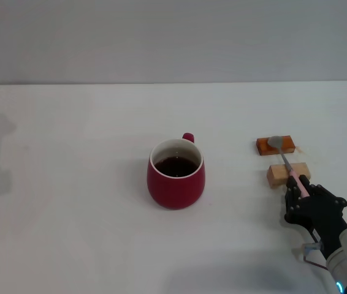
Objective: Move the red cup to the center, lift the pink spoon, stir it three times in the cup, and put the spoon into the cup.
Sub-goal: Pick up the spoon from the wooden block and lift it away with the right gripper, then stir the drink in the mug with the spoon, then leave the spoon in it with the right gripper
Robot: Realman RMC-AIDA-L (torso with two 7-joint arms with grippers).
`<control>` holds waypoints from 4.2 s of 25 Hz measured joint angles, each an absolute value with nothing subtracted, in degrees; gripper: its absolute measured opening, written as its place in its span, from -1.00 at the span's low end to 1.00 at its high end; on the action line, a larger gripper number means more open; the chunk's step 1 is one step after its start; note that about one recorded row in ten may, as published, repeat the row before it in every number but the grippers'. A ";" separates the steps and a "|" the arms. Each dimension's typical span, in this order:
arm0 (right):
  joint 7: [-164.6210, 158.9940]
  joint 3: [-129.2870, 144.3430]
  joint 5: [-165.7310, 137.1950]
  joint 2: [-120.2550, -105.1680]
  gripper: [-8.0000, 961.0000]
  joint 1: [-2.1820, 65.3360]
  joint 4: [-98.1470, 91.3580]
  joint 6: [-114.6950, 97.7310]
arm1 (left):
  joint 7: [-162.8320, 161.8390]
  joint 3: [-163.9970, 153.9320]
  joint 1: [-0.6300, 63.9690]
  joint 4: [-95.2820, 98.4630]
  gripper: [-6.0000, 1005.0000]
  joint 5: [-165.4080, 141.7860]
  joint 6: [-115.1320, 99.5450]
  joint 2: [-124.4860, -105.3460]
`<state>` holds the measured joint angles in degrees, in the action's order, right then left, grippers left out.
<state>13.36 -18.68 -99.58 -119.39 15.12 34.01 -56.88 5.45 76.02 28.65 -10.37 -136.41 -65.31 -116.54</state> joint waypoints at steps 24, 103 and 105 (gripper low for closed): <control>13.43 -18.81 -99.58 -119.36 -0.66 15.36 32.94 -56.95 | 5.45 76.02 28.26 -10.37 -0.99 -136.40 -65.61 -116.81; 48.95 -65.26 -127.51 -112.99 -0.66 -0.95 103.90 18.63 | 5.45 78.95 28.00 -10.28 -0.99 -136.41 -65.14 -117.26; 48.96 -69.41 -127.36 -114.47 -0.66 -0.58 106.08 26.01 | 5.45 78.94 27.97 -10.28 -0.99 -136.41 -65.16 -117.30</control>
<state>48.96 -69.41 -127.36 -114.47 -0.58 106.08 26.01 5.45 78.94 27.97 -10.28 -136.41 -65.16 -117.30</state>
